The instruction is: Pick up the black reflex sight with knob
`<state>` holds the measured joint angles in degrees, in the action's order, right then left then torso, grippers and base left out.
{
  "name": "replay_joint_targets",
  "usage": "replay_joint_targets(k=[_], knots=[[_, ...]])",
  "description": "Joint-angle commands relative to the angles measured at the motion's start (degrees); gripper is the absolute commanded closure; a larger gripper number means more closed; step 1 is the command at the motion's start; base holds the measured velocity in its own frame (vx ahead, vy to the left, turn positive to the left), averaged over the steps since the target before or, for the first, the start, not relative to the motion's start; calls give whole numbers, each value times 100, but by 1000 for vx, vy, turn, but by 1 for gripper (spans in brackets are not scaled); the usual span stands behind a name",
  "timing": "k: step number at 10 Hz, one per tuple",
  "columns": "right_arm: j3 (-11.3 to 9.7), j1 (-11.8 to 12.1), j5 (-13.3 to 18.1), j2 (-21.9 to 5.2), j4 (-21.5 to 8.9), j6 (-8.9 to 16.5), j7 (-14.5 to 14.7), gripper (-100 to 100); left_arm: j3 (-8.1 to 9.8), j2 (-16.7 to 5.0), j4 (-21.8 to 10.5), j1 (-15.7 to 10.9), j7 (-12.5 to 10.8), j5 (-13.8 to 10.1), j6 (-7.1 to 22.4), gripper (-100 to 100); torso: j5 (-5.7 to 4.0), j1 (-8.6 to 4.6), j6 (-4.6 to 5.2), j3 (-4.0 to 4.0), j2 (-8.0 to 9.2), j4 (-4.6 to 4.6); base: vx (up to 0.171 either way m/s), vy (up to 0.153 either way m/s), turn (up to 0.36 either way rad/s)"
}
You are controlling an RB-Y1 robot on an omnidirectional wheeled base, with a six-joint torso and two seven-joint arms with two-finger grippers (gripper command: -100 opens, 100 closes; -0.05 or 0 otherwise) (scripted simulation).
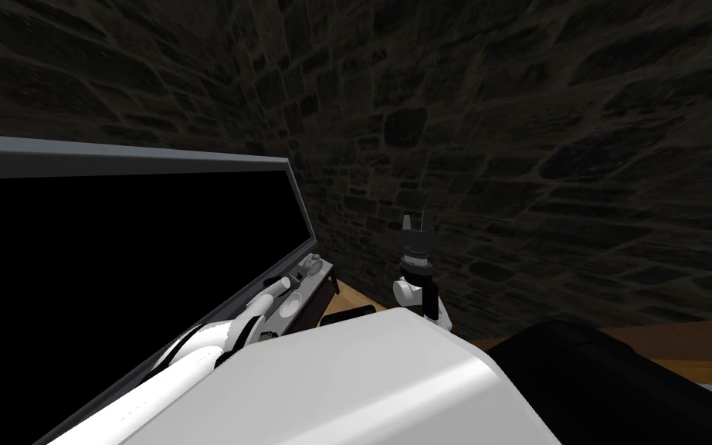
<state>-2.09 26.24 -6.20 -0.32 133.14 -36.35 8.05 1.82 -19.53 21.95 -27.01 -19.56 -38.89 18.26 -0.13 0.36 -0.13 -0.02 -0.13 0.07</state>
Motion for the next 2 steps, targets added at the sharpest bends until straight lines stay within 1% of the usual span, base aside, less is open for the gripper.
replay_joint_targets(k=[1, 2], knots=[[0, 0, 0, 0, 0, 0, 0, 0, 0, 0, 0, 0, 0, 0, 0, 100, 0, 0, 0, 0, 0, 0, 0, 0, 0], [0, 0, 0, 0, 0, 0, 0, 0, 0, 0, -7, -5, 39, -19, -7, 0, 0, -1, -1, 0, 1, -1, 0, 0, 0]])
